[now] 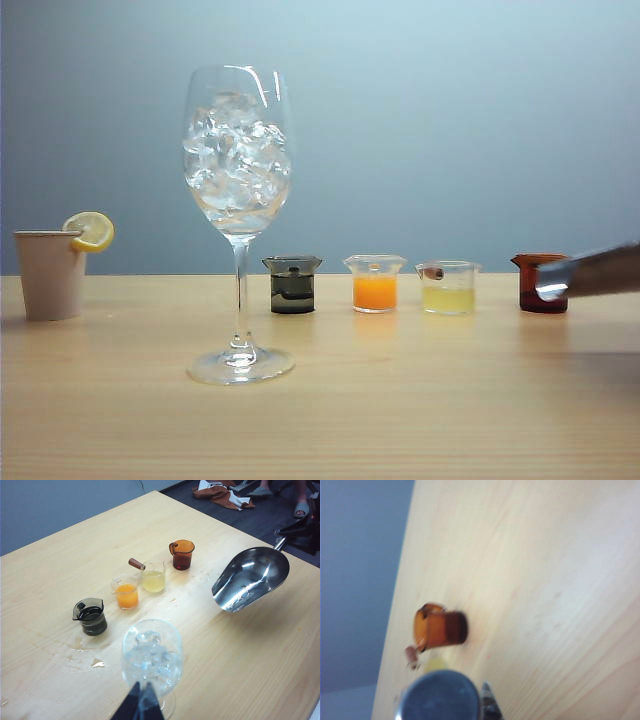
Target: Pick up the ice scoop on the desk filled with ice cubes, pour the ice into the goblet, and finally put the scoop back on the table.
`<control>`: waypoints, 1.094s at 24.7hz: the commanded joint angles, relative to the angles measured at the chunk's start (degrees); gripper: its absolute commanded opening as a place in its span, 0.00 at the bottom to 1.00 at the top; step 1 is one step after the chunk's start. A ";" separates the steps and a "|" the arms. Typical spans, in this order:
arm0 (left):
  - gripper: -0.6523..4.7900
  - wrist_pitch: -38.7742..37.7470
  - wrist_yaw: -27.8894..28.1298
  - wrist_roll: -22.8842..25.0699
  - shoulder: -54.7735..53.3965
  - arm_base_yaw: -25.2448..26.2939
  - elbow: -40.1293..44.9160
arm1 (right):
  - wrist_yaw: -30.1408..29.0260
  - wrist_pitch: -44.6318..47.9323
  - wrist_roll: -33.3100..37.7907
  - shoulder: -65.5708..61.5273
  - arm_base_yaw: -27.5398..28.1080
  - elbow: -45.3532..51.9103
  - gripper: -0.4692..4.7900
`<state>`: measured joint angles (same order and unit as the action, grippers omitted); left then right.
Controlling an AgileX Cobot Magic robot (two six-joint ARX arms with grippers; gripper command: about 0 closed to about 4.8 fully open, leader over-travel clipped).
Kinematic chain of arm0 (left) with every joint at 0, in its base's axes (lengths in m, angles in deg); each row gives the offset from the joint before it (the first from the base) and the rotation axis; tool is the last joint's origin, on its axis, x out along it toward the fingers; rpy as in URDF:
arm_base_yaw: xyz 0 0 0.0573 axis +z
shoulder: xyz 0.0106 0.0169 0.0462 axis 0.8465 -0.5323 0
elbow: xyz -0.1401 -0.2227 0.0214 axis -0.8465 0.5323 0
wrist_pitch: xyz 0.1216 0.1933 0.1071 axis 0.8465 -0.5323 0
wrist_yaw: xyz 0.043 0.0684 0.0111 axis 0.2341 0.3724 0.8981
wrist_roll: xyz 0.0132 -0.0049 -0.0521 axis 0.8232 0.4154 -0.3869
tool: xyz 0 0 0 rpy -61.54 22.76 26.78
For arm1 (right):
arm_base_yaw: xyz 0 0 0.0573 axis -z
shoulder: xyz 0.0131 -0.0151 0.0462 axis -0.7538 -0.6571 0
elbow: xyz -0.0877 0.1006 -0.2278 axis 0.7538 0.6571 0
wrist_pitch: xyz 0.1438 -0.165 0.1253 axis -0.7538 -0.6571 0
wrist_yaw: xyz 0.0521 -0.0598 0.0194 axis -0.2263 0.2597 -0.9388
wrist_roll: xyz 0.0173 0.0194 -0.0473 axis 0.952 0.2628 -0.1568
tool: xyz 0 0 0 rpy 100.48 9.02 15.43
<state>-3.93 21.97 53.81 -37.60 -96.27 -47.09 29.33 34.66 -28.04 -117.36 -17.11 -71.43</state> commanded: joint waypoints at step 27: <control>0.11 1.20 -0.24 0.17 0.13 0.07 -0.33 | 5.62 18.73 -1.29 -13.16 4.57 -0.11 0.08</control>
<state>-3.56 21.97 53.81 -37.60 -96.27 -47.09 34.34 51.60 -29.07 -130.28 -13.13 -71.23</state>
